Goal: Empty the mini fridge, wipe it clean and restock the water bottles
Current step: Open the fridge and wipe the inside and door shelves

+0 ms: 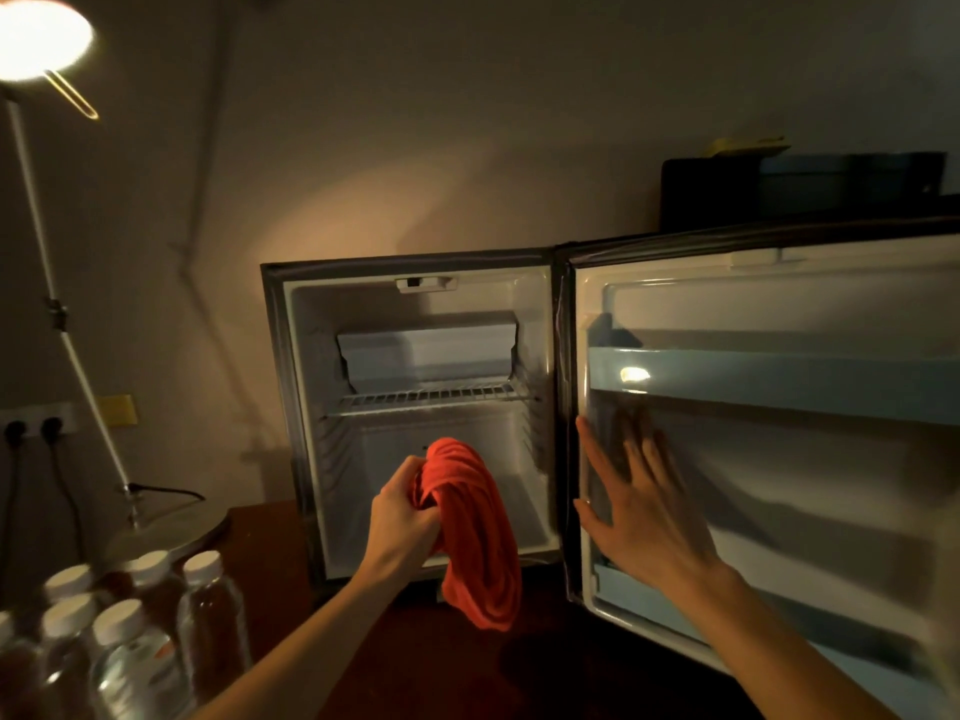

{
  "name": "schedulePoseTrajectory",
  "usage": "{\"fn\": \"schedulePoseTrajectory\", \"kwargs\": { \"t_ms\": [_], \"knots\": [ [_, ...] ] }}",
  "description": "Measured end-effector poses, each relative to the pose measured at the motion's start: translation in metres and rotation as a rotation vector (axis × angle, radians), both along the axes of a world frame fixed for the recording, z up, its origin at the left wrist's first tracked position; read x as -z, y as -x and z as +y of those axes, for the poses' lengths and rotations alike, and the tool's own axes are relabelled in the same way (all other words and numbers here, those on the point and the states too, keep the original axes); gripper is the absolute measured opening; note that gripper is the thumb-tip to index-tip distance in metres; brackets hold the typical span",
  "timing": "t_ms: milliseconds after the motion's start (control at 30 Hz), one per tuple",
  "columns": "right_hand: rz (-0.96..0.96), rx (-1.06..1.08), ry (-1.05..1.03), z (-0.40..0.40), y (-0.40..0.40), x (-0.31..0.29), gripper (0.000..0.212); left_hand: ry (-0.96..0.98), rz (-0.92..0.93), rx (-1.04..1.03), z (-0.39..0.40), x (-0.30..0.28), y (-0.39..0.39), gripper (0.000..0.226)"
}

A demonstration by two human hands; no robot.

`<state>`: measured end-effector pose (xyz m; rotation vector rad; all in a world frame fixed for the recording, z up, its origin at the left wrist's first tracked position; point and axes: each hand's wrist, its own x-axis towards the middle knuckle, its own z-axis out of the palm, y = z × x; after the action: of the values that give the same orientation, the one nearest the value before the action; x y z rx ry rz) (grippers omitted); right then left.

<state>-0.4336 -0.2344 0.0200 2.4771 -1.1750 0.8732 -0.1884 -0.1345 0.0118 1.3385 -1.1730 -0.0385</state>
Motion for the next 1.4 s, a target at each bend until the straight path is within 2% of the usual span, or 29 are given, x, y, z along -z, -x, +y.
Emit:
{"fn": "schedulePoseTrajectory", "kwargs": {
  "t_ms": [467, 533, 667, 733, 800, 900, 933, 1033, 1100, 1233, 1333, 1400],
  "knots": [
    [0.038, -0.006, 0.004, -0.023, 0.016, 0.003, 0.093, 0.000, -0.011, 0.029, -0.009, 0.008, -0.007, 0.024],
    [-0.015, -0.005, -0.029, -0.021, 0.012, 0.006, 0.091, -0.011, -0.015, 0.008, -0.008, 0.009, -0.014, 0.022],
    [-0.215, 0.012, 0.051, 0.000, -0.017, 0.021, 0.086, -0.013, -0.001, -0.038, 0.000, 0.011, -0.027, 0.020],
    [-0.309, -0.162, 0.095, 0.014, -0.039, 0.032, 0.081, -0.005, 0.015, -0.056, 0.006, 0.011, -0.033, 0.020],
    [-0.310, -0.438, 0.084, 0.032, -0.067, 0.039, 0.078, 0.003, 0.017, -0.086, 0.015, 0.009, -0.042, 0.019],
    [-0.229, -0.784, -0.235, 0.057, -0.115, 0.038, 0.091, 0.018, 0.018, -0.118, 0.029, 0.003, -0.054, 0.020],
    [-0.256, -0.859, -0.317, 0.061, -0.132, 0.036, 0.095, 0.024, 0.011, -0.119, 0.034, 0.000, -0.058, 0.021],
    [-0.501, -1.007, -0.466, 0.065, -0.179, 0.025, 0.097, 0.050, -0.012, -0.106, 0.047, -0.013, -0.070, 0.022],
    [-0.608, -1.022, -0.469, 0.062, -0.199, 0.018, 0.085, 0.042, -0.033, -0.079, 0.058, -0.021, -0.083, 0.024],
    [-0.619, -0.906, -0.209, 0.055, -0.217, -0.005, 0.060, -0.054, -0.204, -0.072, 0.080, -0.031, -0.124, 0.036],
    [-0.640, -0.821, -0.139, 0.059, -0.235, -0.022, 0.045, -0.046, -0.270, -0.029, 0.083, -0.040, -0.144, 0.034],
    [-0.605, -0.826, -0.137, 0.068, -0.251, -0.026, 0.052, 0.002, -0.267, -0.020, 0.078, -0.051, -0.149, 0.034]
  ]
}}
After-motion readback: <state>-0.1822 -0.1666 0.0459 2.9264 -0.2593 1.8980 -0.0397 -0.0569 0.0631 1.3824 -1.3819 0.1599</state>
